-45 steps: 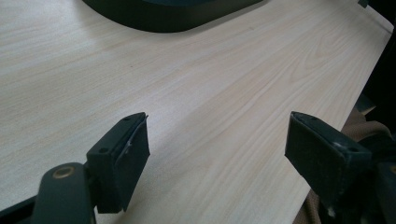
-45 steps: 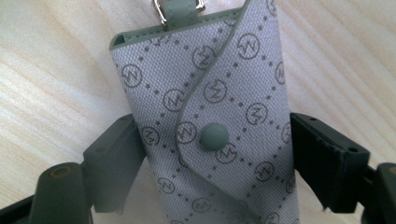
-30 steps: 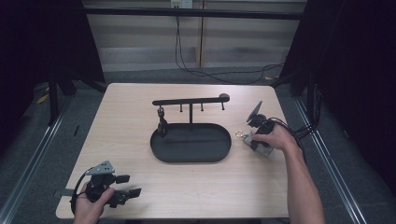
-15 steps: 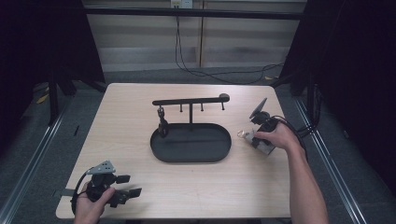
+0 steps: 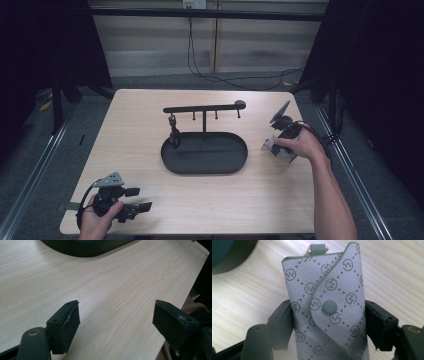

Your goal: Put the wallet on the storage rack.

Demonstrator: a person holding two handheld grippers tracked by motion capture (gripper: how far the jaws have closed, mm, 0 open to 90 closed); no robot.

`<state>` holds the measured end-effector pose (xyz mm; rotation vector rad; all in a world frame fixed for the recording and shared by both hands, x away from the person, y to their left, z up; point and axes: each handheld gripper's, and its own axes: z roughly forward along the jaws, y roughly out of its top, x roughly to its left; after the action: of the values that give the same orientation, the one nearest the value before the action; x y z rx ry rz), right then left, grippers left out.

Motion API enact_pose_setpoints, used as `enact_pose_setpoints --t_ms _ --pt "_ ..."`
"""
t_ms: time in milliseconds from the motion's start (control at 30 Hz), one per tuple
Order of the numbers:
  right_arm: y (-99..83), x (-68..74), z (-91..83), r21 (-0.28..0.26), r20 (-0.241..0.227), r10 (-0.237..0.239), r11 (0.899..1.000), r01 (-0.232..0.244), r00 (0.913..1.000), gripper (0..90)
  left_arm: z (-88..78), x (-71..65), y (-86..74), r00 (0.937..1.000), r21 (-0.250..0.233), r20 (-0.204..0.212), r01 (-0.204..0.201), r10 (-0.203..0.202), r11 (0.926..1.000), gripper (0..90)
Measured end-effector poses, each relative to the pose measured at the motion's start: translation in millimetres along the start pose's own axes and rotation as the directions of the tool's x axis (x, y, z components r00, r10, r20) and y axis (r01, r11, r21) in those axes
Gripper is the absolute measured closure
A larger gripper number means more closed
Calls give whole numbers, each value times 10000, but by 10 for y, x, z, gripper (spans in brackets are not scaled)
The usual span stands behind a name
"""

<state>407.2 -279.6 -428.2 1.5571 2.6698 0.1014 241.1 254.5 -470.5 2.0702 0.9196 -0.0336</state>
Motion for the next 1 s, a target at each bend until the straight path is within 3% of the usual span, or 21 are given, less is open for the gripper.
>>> enact_pose_setpoints --t_ms 200,433,767,1000 --pt "45 57 -129 -32 -90 150 9999 -150 9998 303 -2 -5 -4 10000 -14 36 44 -44 10000 216" --pt "53 67 -265 -545 -306 229 9982 -246 9993 304 -5 -3 -1 10000 -28 73 49 -49 10000 216" --pt "67 61 -342 -659 -720 947 9929 -995 9929 305 0 -3 -2 10000 3 81 39 -39 10000 216" --pt "84 85 -431 -1005 -1059 1565 9808 -1672 9820 305 -12 1 -4 9999 -84 70 90 -89 9999 216"
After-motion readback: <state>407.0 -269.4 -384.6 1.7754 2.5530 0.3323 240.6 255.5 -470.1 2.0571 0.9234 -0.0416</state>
